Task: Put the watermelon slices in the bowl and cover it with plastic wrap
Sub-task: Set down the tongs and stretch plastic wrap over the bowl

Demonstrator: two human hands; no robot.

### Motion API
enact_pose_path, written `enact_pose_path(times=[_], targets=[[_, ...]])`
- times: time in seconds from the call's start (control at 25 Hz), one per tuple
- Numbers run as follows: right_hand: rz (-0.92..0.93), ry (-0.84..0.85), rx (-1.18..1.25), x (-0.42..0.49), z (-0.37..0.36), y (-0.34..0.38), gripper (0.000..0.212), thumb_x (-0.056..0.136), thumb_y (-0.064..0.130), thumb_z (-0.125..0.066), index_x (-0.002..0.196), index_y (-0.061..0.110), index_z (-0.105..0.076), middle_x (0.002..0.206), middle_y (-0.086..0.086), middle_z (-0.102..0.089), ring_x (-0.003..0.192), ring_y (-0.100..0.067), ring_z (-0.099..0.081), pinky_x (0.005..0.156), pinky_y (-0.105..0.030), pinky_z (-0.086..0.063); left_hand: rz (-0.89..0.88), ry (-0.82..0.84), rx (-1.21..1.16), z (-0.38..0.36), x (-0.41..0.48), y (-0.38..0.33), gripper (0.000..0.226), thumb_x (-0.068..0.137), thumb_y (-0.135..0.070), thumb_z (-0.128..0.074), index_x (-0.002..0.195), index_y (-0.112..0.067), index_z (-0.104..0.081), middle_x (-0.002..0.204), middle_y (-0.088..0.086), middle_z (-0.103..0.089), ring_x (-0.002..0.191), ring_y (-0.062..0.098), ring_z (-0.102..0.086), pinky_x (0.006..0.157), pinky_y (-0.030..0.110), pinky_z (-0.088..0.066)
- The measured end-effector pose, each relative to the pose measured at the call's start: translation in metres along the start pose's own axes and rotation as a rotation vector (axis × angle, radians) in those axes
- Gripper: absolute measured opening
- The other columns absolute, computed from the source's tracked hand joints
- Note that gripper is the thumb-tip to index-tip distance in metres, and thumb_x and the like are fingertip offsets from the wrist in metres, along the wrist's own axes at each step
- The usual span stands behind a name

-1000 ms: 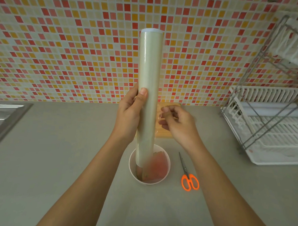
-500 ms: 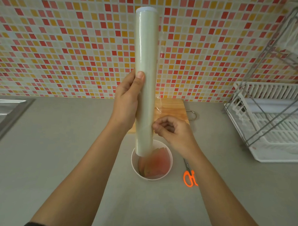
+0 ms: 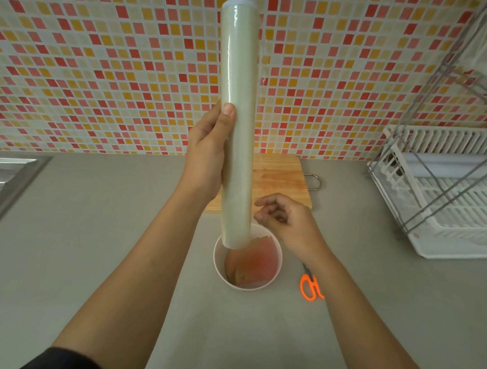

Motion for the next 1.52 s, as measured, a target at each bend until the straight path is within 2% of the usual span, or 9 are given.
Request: enact_pose_path(times=[0.16,0.32,0.48,0.6,0.76,1.0,1.28,1.4,1.52], targets=[[-0.085,0.112,0.118,-0.006,0.006,-0.009,0.036,0.076,0.055,-0.062,0.105,0.032,-0.062,0.093,0.013,-0.066,0.089,-0.013,-0.065,0.081,-0.028,-0.054,0.095,0.011,-0.012,-0.001,-0.002,0.016,0.028,0.094,-0.039,-0.052,0.096,-0.02,-0.072,0.075,-0.005,-0.068,0.068,0.01,-0.064,0.061,0.028,-0.054],[-0.107,-0.295,0.189,0.015,0.021,-0.002,0.058,0.071,0.077,-0.036,0.093,0.03,-0.063,0.084,0.01,-0.066,0.073,-0.005,-0.065,0.062,-0.021,-0.051,0.201,-0.043,0.01,0.001,-0.012,0.041,0.029,0.091,-0.045,-0.054,0.1,-0.022,-0.069,0.089,0.001,-0.069,0.079,0.018,-0.066,0.073,0.038,-0.055],[-0.148,-0.312,0.102,0.035,0.004,0.006,0.047,0.081,0.07,-0.035,0.074,0.03,-0.058,0.064,0.008,-0.062,0.054,-0.009,-0.061,0.048,-0.022,-0.049,0.31,-0.155,0.073,0.008,-0.026,0.066,0.034,0.088,-0.047,-0.057,0.105,-0.018,-0.05,0.11,0.015,-0.065,0.098,0.036,-0.066,0.083,0.056,-0.055],[-0.054,-0.343,0.073,0.037,-0.001,0.007,0.035,0.092,0.045,-0.044,0.067,0.022,-0.05,0.049,0.01,-0.049,0.045,-0.009,-0.048,0.047,-0.03,-0.043,0.351,-0.15,0.015,0.006,-0.032,0.072,0.032,0.094,-0.043,-0.051,0.103,-0.013,-0.044,0.089,0.007,-0.067,0.074,0.023,-0.068,0.056,0.036,-0.057],[-0.029,-0.385,-0.031,0.034,0.002,0.001,0.03,0.096,0.031,-0.042,0.072,0.015,-0.048,0.056,0.004,-0.044,0.05,-0.009,-0.04,0.053,-0.028,-0.037,0.397,-0.083,0.255,0.006,-0.041,0.079,0.059,0.073,-0.058,-0.068,0.104,-0.017,-0.039,0.098,-0.003,-0.055,0.079,0.008,-0.064,0.062,0.026,-0.053],[-0.019,-0.412,-0.193,0.021,0.014,-0.01,0.035,0.098,0.023,-0.041,0.064,0.027,-0.033,0.052,0.006,-0.036,0.047,-0.007,-0.036,0.046,-0.02,-0.03,0.467,-0.105,0.249,0.022,-0.052,0.093,0.034,0.081,-0.049,-0.062,0.092,-0.017,-0.065,0.089,0.006,-0.066,0.079,0.021,-0.064,0.072,0.038,-0.054],[-0.106,-0.397,-0.147,0.007,0.021,-0.043,0.037,0.093,0.046,-0.037,0.062,0.027,-0.041,0.048,0.006,-0.044,0.047,-0.006,-0.041,0.052,-0.028,-0.036,0.535,-0.15,0.364,0.019,-0.067,0.112,0.039,0.09,-0.051,-0.047,0.117,-0.026,-0.06,0.106,0.002,-0.066,0.096,0.024,-0.064,0.089,0.047,-0.052],[-0.276,-0.347,-0.002,0.015,0.025,-0.047,0.045,0.079,0.072,-0.028,0.077,0.038,-0.059,0.07,0.013,-0.065,0.065,-0.004,-0.06,0.068,-0.032,-0.051,0.483,-0.155,0.42,0.017,-0.067,0.109,0.043,0.092,-0.05,-0.046,0.128,-0.029,-0.054,0.106,-0.01,-0.063,0.098,0.015,-0.062,0.089,0.04,-0.051],[-0.224,-0.323,0.035,0.047,0.033,-0.019,0.041,0.08,0.07,-0.039,0.084,0.035,-0.059,0.082,0.006,-0.068,0.074,-0.007,-0.066,0.073,-0.034,-0.058,0.436,-0.106,0.473,0.01,-0.07,0.107,0.046,0.093,-0.047,-0.046,0.136,-0.032,-0.047,0.102,-0.02,-0.058,0.098,0.007,-0.058,0.086,0.033,-0.048]])
Point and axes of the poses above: each hand's wrist, its own x-axis towards the middle knuckle, its own z-axis out of the back of the hand, y = z × x, the point moved 8 cm from there along x, towards the middle knuckle
